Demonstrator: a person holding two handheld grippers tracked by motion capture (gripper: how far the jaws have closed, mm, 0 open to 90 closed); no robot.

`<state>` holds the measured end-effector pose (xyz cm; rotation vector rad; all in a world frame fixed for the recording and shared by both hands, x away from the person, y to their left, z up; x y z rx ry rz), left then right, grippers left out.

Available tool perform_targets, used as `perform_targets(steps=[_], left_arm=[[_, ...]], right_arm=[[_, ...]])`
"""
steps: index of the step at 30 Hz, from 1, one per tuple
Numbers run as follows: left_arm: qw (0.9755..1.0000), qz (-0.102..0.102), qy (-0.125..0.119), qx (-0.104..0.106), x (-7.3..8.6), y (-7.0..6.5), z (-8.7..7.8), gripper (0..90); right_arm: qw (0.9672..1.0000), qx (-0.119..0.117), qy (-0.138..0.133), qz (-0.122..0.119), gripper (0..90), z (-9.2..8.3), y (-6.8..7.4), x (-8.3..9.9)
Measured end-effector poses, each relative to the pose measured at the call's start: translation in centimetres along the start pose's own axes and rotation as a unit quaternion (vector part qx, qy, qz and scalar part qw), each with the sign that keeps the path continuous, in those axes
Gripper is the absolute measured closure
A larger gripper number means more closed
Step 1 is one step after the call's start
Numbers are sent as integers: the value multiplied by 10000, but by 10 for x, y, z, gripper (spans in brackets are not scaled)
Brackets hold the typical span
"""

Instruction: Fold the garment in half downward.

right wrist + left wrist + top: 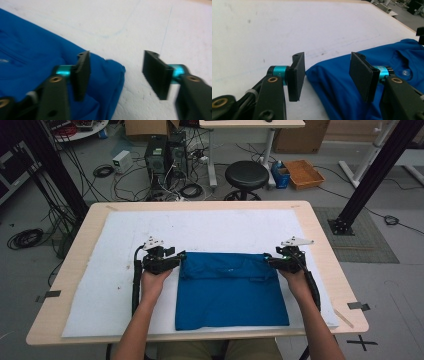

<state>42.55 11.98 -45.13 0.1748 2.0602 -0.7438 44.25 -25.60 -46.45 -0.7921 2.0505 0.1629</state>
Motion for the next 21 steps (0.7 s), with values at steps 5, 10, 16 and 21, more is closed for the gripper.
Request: perform_targets(steps=[5, 10, 16, 21], left_arm=[[9971, 221, 535, 499, 10, -31, 18, 465], [9871, 706, 1377, 407, 31, -51, 45, 482], [9831, 923, 1579, -58, 38, -46, 55, 668], [9837, 1082, 1438, 28, 37, -48, 49, 850]], right_arm=[[9961, -844, -127, -210, 388, -2, 31, -16], [9938, -931, 236, -558, 494, 12, 51, -23], [9903, -935, 679, -774, 679, 31, 58, -20], [9921, -886, 579, -674, 844, 27, 56, -19]])
Point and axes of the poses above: each handheld gripper's, and its own axes: z roughly forward along the jaws, x roughly out of its underside, y roughly to its left, the point moved 6 cm from there along z, roughly forward along the jaws, and after that the axes turned 13 degrees about -z, right-handed, at the moved point
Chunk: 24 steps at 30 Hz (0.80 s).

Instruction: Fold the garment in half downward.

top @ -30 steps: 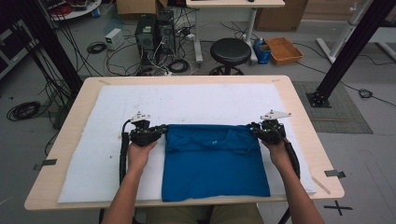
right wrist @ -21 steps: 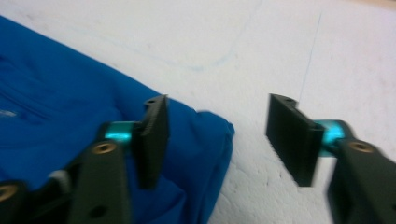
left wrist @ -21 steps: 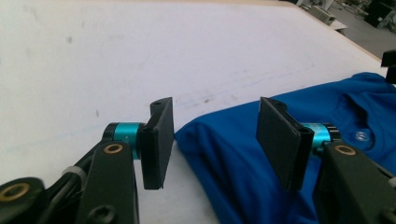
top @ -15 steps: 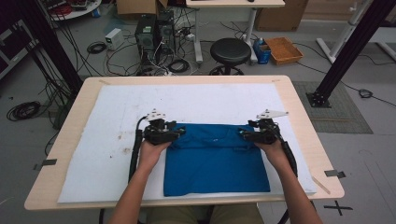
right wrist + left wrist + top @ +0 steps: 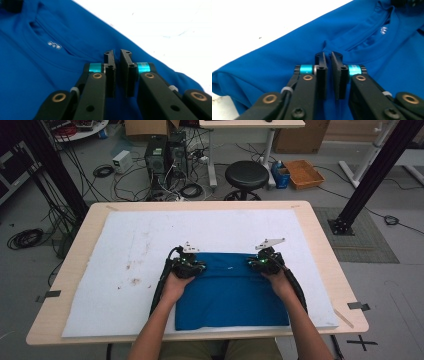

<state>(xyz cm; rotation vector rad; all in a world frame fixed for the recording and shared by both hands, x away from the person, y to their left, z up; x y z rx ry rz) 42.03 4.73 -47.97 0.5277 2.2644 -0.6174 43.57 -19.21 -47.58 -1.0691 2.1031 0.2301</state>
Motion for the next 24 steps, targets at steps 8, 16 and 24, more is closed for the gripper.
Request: perform_targets(steps=[8, 16, 24], left_arm=[[9949, 195, -775, 610, 1, -12, -29, 854], [9868, 553, -826, 1276, 23, -22, -56, 849], [9886, 453, -561, 1321, 44, -26, -75, 557]], right_arm=[[9967, -23, -806, -91, 846, -31, 5, 2], [9903, -555, -1234, -329, 846, -61, 30, 15], [9861, -1121, -1113, -515, 790, -86, 54, 42]])
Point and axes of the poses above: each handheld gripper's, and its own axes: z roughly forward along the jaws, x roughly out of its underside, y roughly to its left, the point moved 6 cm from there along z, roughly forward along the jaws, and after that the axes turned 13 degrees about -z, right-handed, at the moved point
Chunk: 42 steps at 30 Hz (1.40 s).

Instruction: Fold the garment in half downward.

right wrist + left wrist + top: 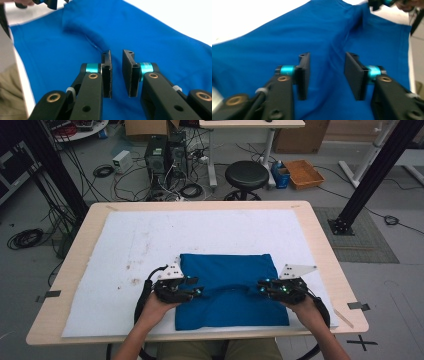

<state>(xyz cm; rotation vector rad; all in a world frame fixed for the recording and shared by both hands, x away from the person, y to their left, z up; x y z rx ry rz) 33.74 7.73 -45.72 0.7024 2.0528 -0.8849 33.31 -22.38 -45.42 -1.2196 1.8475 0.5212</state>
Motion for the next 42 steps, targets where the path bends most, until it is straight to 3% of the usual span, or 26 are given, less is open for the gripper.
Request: perform_targets(steps=[3, 5, 7, 10, 13, 16, 18, 20, 22, 24, 26, 32, 37, 42], left_arm=[[9981, -338, -400, -312, -4, 7, -9, 533], [9954, -503, -546, -604, -4, 12, -13, 526], [9931, -637, -550, -820, -1, 18, -14, 526], [9900, -707, -512, -1105, 4, 25, -16, 528], [9872, -802, -497, -1285, 7, 32, -19, 529], [9835, -838, -450, -1539, 10, 35, -23, 529], [9783, -958, -347, -1804, 12, 37, -25, 534], [9780, -1008, -334, -1797, 14, 38, -26, 546], [9783, -1020, -325, -1774, 14, 38, -25, 555], [9787, -1028, -317, -1746, 14, 37, -24, 578], [9798, -1017, -277, -1702, 15, 36, -22, 603], [9806, -920, -23, -1729, 20, 36, -14, 656], [9794, -684, 260, -1884, 24, 33, -7, 771], [9785, -479, 229, -1991, 23, 30, -6, 860]], right_arm=[[9976, 343, -324, 506, 789, -10, -8, 1], [9953, 678, -269, 635, 789, -9, -13, 3], [9943, 826, -52, 673, 784, -2, -14, 7], [9961, 689, 267, 473, 775, 11, -7, 16], [9936, 726, 852, 139, 753, 17, -2, 28], [9941, 924, 455, 339, 657, 0, -5, 22], [9897, 1284, 243, 592, 582, -15, -9, 21], [9833, 1621, 379, 729, 502, -23, -12, 29], [9811, 1702, 541, 742, 491, -25, -12, 38], [9813, 1648, 672, 739, 502, -22, -11, 43], [9828, 1601, 742, 545, 586, -17, -10, 42], [9820, 1536, 1070, 244, 731, -3, -7, 39], [9827, 1484, 1077, 260, 783, -3, -7, 39], [9830, 1457, 1066, 333, 784, -5, -8, 41]])
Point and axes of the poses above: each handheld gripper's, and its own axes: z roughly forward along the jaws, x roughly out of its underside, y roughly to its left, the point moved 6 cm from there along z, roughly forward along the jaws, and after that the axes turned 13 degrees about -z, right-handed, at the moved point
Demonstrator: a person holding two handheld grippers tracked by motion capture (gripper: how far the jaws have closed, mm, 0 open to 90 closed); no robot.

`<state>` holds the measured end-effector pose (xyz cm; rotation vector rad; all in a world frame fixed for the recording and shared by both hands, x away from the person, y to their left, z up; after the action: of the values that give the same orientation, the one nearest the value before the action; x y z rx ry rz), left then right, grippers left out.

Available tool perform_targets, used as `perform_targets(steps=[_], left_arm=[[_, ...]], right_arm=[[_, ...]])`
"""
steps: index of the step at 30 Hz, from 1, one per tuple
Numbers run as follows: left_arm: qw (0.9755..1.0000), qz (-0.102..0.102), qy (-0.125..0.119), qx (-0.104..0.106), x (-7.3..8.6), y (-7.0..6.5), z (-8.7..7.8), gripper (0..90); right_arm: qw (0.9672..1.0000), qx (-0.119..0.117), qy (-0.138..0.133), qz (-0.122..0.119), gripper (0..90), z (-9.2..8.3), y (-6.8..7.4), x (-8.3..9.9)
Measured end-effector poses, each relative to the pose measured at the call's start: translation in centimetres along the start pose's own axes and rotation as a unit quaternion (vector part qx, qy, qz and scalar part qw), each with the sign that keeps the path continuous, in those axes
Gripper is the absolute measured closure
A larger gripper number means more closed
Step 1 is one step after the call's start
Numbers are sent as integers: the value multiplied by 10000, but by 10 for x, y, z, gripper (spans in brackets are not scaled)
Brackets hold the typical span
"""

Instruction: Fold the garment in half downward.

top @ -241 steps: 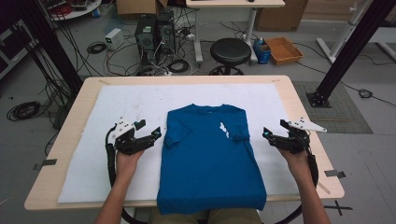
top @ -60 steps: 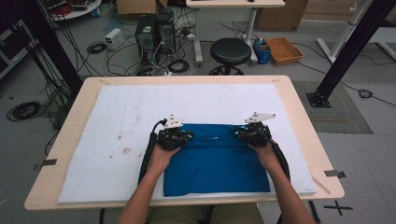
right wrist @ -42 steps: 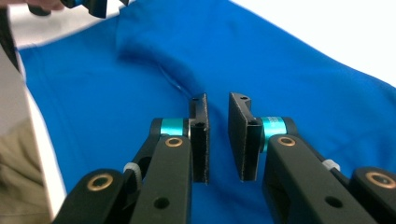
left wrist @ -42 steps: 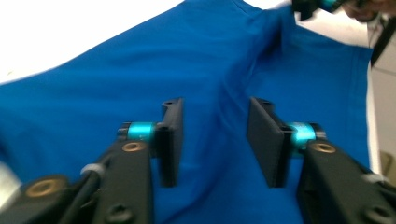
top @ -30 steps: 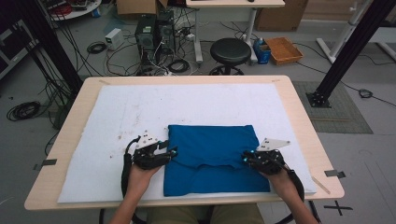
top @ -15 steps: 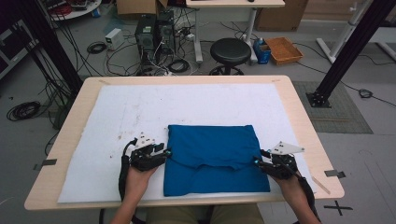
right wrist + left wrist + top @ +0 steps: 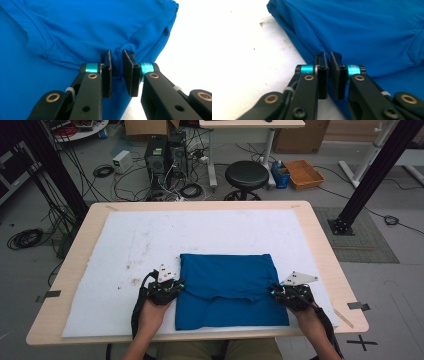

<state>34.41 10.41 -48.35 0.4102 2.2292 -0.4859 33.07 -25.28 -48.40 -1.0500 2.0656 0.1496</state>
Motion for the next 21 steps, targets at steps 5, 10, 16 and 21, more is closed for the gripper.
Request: perform_targets(steps=[5, 10, 16, 21], left_arm=[[9997, 50, -193, 101, -4, -2, -5, 863], [9995, 108, -287, 39, -5, -2, -6, 838], [9999, 73, -122, -49, -2, 1, -1, 715], [9996, 248, -119, -114, -2, -2, -2, 868]], right_arm=[[10000, 11, -73, -1, 785, -2, -1, -1], [10000, -3, -89, 6, 790, -2, -2, -1], [10000, -52, -61, 39, 789, -2, -1, 0], [9999, -72, -62, 40, 780, -2, -1, 0]])
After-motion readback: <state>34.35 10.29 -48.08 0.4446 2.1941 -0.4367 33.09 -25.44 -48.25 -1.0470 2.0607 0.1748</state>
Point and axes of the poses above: each handheld gripper's, and its own axes: z roughly forward along the jaws, x roughly out of its underside, y roughly to its left, the point moved 6 cm from there along z, roughly forward along the jaws, and after that the axes turned 13 degrees about -z, right-handed, at the moved point
